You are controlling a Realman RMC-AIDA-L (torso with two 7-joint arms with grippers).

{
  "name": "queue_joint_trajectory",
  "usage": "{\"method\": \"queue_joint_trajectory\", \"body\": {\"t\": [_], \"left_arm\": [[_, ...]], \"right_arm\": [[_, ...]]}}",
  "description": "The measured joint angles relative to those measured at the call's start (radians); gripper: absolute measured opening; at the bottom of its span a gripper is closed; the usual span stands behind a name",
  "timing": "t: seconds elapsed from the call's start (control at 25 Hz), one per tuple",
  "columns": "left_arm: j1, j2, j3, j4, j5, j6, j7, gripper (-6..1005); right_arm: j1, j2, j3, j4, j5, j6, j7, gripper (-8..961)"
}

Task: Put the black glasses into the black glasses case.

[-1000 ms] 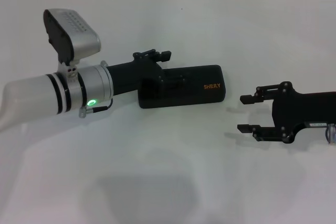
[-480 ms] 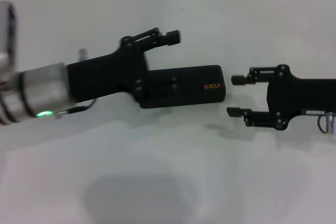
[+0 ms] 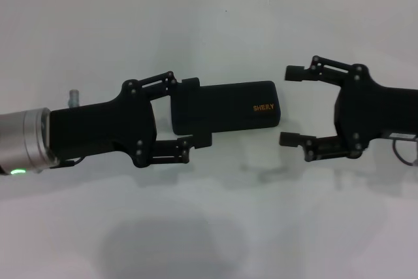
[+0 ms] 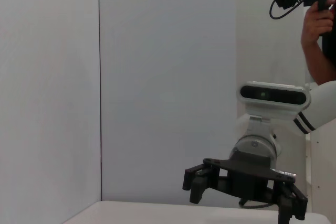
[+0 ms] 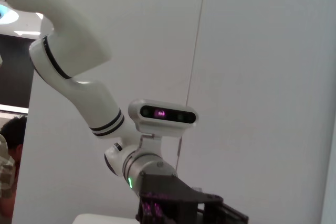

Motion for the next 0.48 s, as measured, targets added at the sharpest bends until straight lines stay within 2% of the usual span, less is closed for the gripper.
{"method": "queue_joint_trajectory", "body": {"t": [0.04, 0.48], "left_arm": [[0.0, 0.0, 0.0, 0.0, 0.002, 0.0, 0.0, 829], [0.002, -0.002, 0.0, -0.003, 0.005, 0.003, 0.011, 830]], "right_arm": [[0.003, 0.005, 0.0, 0.003, 0.0, 0.0, -0.011, 889], [0.024, 0.015, -0.012, 0.027, 0.002, 0.004, -0.038, 886]]}}
